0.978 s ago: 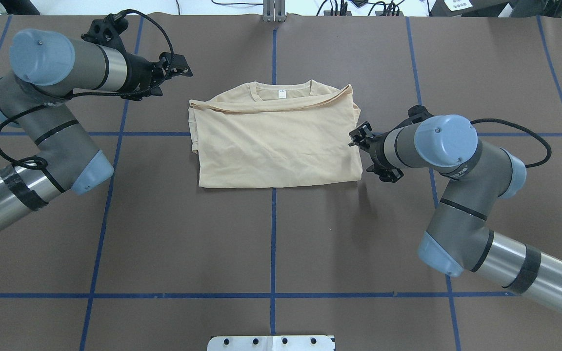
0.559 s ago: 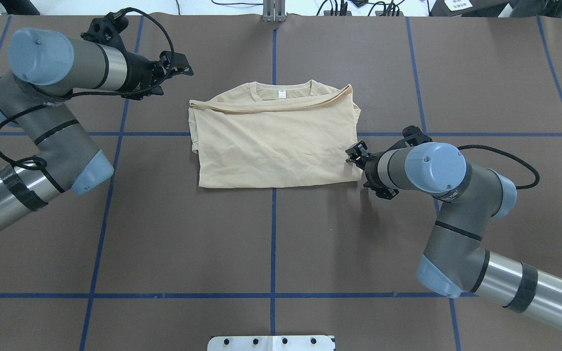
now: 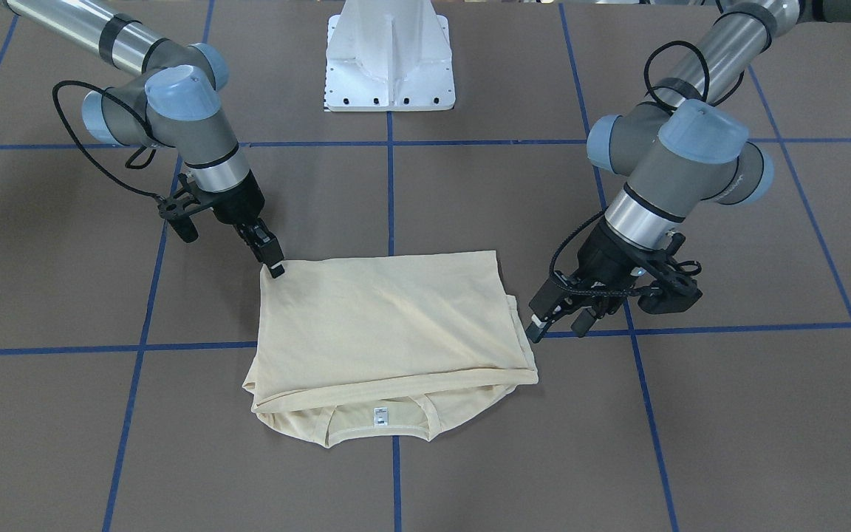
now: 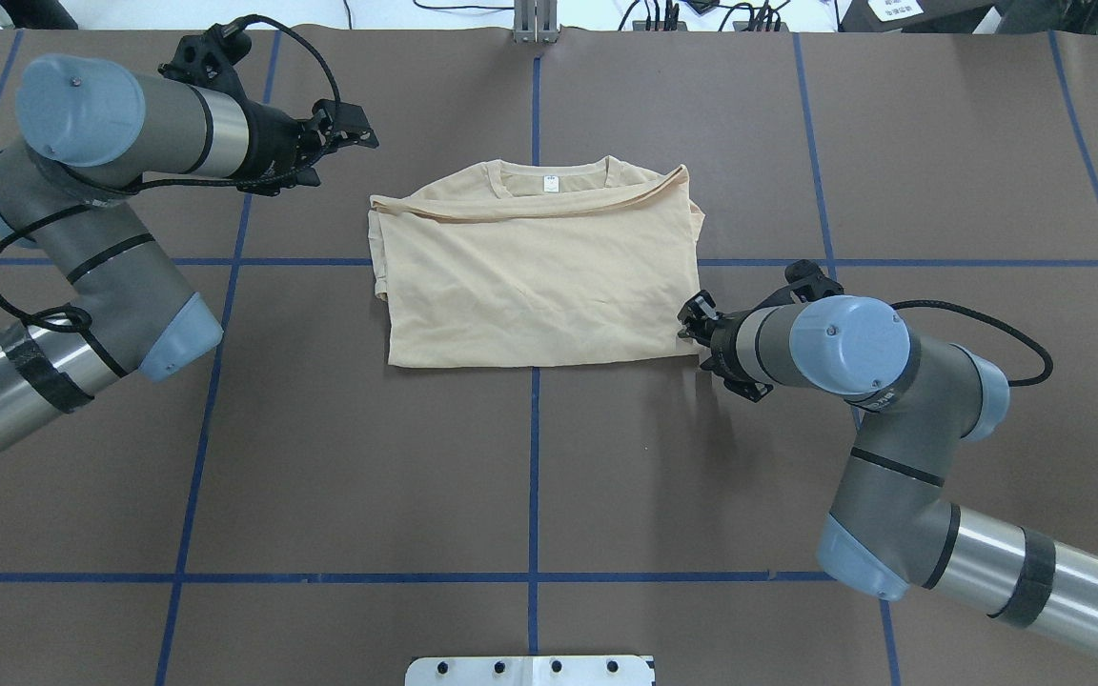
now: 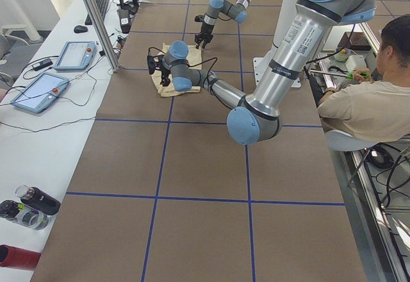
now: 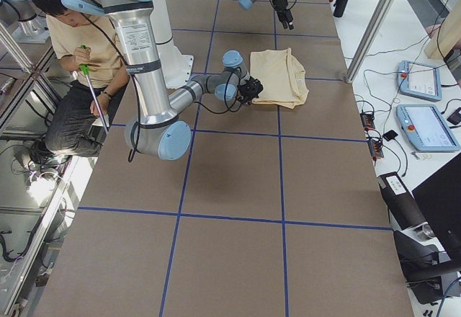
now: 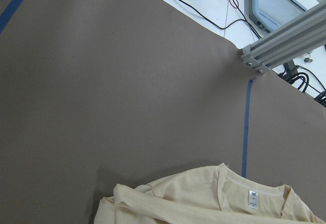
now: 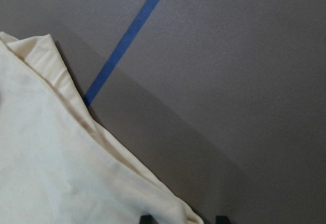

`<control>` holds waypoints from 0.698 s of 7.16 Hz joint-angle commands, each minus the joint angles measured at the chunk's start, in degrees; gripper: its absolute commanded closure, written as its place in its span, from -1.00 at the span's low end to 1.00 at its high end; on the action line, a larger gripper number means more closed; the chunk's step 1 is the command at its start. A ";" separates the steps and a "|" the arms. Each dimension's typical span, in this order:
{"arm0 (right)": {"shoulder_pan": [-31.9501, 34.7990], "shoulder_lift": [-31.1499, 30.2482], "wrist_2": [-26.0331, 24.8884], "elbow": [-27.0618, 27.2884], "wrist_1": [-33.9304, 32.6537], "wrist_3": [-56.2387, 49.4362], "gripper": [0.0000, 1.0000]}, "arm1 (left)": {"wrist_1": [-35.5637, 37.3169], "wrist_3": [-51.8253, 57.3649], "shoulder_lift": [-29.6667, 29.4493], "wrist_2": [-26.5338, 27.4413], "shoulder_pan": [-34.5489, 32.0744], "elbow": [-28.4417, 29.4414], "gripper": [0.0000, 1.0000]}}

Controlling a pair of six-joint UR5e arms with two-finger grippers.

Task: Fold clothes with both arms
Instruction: 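Lower the right gripper to the folded shirt's side edge and grasp it, then drag the shirt with the right gripper toward the robot, rotating it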

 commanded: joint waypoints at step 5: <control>-4.48 -11.24 1.05 15.79 -0.97 2.79 1.00 | 0.03 -0.09 0.05 -0.54 -0.02 -4.59 -1.00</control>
